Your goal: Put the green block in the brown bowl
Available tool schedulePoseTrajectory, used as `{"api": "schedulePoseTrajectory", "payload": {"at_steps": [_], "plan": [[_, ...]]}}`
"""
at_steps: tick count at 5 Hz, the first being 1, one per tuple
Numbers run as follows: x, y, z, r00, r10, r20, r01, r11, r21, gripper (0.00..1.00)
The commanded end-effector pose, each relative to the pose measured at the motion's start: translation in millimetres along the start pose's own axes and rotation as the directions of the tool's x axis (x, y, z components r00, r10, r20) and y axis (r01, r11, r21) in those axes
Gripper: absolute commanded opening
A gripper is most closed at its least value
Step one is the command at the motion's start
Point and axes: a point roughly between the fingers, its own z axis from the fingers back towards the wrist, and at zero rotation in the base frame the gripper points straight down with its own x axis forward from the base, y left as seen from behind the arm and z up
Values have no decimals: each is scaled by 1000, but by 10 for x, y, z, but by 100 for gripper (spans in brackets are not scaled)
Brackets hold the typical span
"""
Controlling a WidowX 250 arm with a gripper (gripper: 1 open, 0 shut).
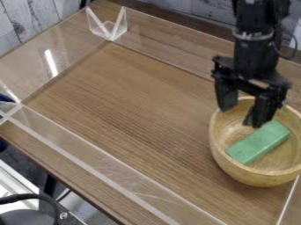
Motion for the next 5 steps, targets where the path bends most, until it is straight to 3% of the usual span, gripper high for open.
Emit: {"api": "schedulePoseTrajectory", "payload": {"at_steps": [1,2,3,4,5], "plan": [[73,26,494,992,-4,126,1,1000,25,100],[53,138,799,987,16,163,-24,998,52,100],[43,73,619,990,-7,140,0,999,47,0],[55,46,496,993,-20,115,15,999,47,0],[-6,-9,320,997,-41,70,39,999,35,0]]}}
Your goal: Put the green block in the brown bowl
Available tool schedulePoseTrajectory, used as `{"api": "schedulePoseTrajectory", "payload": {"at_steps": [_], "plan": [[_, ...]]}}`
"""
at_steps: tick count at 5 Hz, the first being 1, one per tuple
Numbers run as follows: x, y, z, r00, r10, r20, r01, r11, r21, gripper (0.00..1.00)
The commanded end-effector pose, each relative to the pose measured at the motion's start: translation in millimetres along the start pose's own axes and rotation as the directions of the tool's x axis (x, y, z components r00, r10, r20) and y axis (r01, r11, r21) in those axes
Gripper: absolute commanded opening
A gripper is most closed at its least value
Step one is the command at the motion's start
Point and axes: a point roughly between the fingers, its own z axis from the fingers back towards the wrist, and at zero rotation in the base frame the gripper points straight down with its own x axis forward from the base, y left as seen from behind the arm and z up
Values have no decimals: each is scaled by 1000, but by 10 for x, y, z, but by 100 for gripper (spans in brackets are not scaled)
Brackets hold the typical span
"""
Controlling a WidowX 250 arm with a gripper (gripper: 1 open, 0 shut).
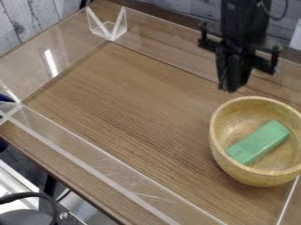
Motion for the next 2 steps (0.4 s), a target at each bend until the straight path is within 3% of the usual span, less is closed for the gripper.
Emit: {"api": "schedulePoseTrajectory", "payload": {"at_steps": [1,2], "plan": [[18,-23,-89,1000,-15,8,15,1000,-12,0],[-13,-12,-233,1000,-15,-9,15,1000,-17,0]]}}
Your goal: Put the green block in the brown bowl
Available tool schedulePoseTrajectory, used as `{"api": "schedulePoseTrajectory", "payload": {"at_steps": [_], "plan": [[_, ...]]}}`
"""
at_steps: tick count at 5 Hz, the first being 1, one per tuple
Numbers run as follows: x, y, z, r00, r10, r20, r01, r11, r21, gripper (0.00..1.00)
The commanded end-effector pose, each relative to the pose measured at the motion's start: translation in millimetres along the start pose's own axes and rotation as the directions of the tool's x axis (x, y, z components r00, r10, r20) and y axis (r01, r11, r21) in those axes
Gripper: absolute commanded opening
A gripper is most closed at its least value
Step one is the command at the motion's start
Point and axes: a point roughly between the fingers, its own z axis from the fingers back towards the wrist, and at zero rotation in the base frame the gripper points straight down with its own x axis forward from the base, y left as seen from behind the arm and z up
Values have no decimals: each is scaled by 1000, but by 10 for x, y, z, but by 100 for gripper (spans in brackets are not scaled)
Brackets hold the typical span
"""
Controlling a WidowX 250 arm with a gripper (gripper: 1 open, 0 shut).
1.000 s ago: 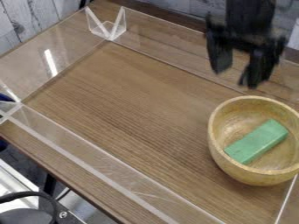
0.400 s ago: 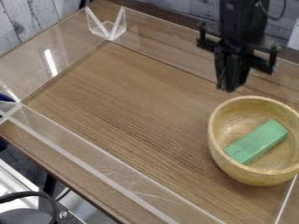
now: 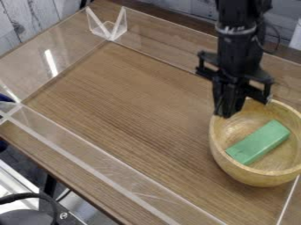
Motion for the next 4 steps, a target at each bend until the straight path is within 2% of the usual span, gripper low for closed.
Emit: {"api": "schedulePoseTrajectory", "payload": {"at_steps": [1,4], "plan": [[70,-17,8,999,-19,31,19,1000,7,0],[114,20,-147,1000,-15,5,15,1000,11,0]]}}
